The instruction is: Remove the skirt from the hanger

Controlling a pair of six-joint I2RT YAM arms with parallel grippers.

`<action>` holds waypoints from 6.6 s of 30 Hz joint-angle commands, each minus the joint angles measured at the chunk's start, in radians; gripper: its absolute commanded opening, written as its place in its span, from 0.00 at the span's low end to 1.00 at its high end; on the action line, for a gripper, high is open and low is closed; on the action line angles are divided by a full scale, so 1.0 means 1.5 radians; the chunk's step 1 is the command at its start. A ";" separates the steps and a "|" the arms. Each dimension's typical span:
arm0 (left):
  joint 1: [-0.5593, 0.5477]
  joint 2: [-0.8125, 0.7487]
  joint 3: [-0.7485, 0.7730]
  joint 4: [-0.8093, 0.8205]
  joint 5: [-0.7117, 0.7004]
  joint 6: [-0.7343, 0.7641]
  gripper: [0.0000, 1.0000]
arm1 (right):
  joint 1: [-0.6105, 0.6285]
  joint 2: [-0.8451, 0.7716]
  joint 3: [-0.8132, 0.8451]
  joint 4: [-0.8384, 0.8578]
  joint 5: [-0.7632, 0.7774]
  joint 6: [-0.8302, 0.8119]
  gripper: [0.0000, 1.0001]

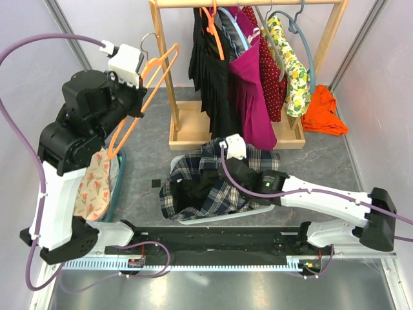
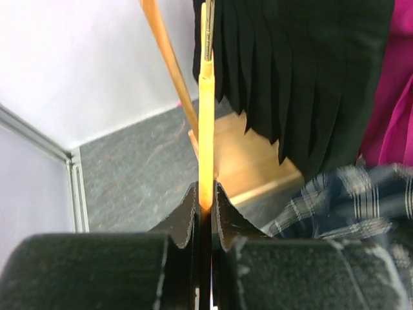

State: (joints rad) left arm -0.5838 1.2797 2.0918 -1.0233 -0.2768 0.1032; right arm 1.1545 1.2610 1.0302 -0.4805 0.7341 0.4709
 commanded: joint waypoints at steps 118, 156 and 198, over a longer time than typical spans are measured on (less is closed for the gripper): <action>-0.107 0.466 0.316 0.406 -0.144 -0.085 1.00 | -0.030 -0.161 -0.462 0.325 -0.314 0.311 0.79; -0.042 0.473 0.287 0.404 -0.123 -0.044 0.02 | -0.021 -0.392 -0.139 0.096 -0.246 0.175 0.88; -0.064 -0.077 0.065 0.010 0.443 0.022 0.02 | -0.021 -0.284 0.224 0.192 -0.073 -0.035 0.89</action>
State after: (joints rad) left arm -0.6765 1.1950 2.1529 -1.0550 0.3008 0.0914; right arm 1.1172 0.8124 1.3560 -0.2768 0.5903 0.4637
